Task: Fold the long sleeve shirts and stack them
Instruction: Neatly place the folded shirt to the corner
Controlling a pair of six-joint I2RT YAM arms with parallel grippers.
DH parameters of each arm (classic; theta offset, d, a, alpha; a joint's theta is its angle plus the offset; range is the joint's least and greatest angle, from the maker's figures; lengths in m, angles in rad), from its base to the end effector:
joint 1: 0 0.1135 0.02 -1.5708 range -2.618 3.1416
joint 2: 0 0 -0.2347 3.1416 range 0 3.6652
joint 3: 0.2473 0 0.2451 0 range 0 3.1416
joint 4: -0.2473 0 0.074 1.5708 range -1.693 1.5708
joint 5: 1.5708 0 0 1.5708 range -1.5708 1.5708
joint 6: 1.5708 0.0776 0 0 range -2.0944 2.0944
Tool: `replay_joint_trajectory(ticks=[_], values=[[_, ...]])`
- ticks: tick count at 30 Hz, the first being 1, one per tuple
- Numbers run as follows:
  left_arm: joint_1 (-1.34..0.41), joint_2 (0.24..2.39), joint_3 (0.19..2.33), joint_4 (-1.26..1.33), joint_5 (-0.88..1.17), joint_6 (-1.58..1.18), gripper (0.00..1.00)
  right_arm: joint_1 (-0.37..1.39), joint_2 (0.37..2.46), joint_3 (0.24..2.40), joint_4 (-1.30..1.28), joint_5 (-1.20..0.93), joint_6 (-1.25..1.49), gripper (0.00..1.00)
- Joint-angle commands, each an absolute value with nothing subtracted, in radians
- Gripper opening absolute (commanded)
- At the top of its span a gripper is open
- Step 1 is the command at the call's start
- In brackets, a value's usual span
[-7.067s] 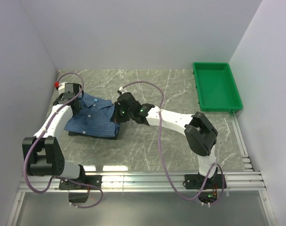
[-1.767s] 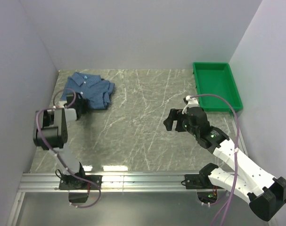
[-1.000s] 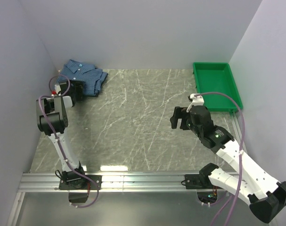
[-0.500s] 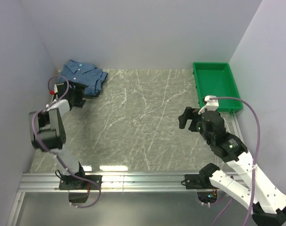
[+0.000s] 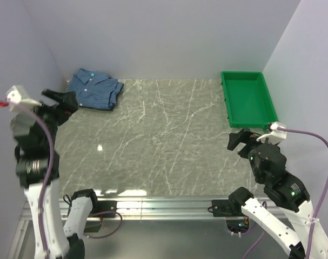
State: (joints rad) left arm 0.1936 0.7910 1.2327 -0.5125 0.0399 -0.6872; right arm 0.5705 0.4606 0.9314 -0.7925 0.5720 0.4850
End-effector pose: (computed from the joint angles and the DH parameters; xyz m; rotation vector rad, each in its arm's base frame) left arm 0.1923 0.0345 0.4255 -0.6786 1.5121 -0.4092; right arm 0.1291 0.0329 0.3351 0.3050 1.8190 0.1966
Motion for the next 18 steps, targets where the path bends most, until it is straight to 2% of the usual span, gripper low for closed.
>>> replay_joint_trajectory(ticks=[1, 6, 10, 18], values=[[0.192, 0.7, 1.264, -0.718, 0.002, -0.539, 0.99, 0.565, 0.395, 0.968, -0.815, 0.683, 0.468, 0.99], [0.14, 0.575, 1.295, -0.839, -0.104, -0.492, 1.0, 0.568, 0.282, 0.937, -0.761, 0.698, 0.427, 0.99], [0.072, 0.522, 1.233, -0.864, -0.201, -0.477, 0.99, 0.566, 0.19, 0.884, -0.726, 0.701, 0.394, 0.99], [0.032, 0.482, 1.16, -0.839, -0.198, -0.463, 0.99, 0.566, 0.118, 0.81, -0.726, 0.739, 0.416, 1.0]])
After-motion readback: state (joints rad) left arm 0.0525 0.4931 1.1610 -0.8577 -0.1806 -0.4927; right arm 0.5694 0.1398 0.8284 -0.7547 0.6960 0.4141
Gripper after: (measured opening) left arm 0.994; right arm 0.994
